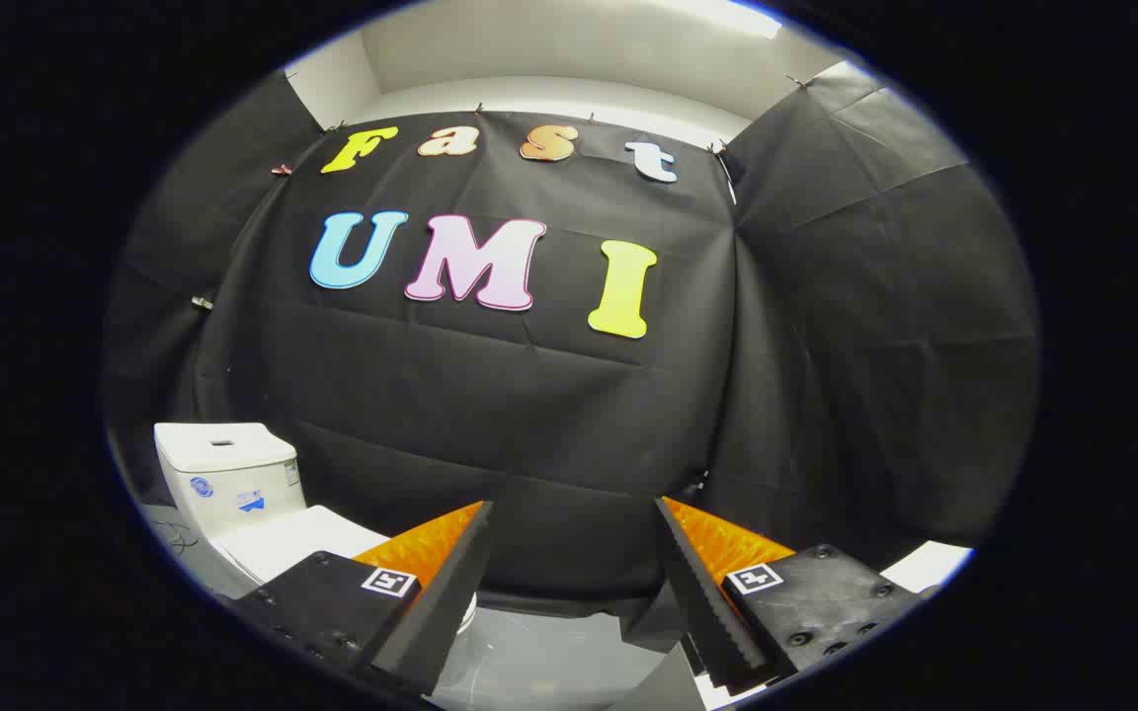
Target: Open the toilet lid.
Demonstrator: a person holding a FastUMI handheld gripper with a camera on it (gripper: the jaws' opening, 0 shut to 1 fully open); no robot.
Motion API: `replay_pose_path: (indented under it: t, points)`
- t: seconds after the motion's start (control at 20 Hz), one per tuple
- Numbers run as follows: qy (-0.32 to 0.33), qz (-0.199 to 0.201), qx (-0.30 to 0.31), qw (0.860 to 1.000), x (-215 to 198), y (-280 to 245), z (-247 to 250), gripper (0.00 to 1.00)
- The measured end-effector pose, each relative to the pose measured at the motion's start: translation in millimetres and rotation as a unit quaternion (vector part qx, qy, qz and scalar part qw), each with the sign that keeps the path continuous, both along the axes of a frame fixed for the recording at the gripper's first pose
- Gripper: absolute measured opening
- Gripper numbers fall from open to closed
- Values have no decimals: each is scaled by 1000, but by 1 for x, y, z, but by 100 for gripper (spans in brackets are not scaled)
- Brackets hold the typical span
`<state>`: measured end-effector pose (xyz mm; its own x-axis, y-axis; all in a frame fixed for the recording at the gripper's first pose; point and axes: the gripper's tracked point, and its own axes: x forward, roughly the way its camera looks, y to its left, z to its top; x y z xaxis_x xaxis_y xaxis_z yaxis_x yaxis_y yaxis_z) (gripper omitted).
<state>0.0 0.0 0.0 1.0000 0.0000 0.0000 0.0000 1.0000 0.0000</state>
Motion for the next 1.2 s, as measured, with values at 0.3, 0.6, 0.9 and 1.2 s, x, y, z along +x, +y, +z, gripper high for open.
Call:
replay_pose_path:
  t: [0.3, 0.6, 0.9, 1.2]
  points:
    - [-3, -3, 2, 1000, 1, -2, 1, 98]
    - [-4, -11, 11, 1000, 4, -6, -1, 98]
    - [-13, -7, 11, 1000, 4, -4, 3, 98]
    - [1, -9, 26, 1000, 7, -1, -5, 98]
